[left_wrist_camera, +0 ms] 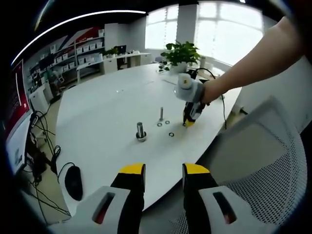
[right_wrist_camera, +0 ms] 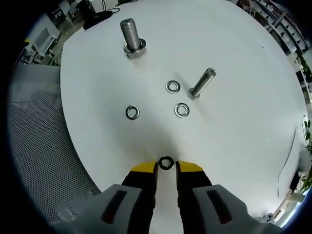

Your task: Place the washer onto the threaded stud by aligning its center hole with the stud, sliding it down to the base, and recovering from edge contact or off-axis alignment until the washer reaches the visible bottom stop.

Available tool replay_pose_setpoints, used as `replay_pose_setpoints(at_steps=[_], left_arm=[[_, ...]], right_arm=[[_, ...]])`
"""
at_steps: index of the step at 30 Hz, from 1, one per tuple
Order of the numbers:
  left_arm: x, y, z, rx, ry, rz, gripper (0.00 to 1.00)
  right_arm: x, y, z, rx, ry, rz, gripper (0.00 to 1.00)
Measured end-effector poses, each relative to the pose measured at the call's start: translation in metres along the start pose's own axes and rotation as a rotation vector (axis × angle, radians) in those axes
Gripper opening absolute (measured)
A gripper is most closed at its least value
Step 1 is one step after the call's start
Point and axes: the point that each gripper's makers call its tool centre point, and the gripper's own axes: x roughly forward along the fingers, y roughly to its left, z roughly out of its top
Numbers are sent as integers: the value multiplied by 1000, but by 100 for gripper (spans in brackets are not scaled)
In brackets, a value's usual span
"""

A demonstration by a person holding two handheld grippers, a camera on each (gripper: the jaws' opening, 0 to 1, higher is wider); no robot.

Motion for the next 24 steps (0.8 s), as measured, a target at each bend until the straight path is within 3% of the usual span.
replay_pose_setpoints(at_steps=[12, 20, 24], left_arm=[[1, 0, -1, 2, 7, -1, 28], [1, 1, -1, 1, 7, 2, 28], [1, 1, -1, 1, 6, 4, 28]], right_arm=[[-2, 2, 1, 9, -1, -6, 14], [-2, 1, 1, -6, -35, -35, 14], [-2, -3, -1, 34, -40, -34, 13]])
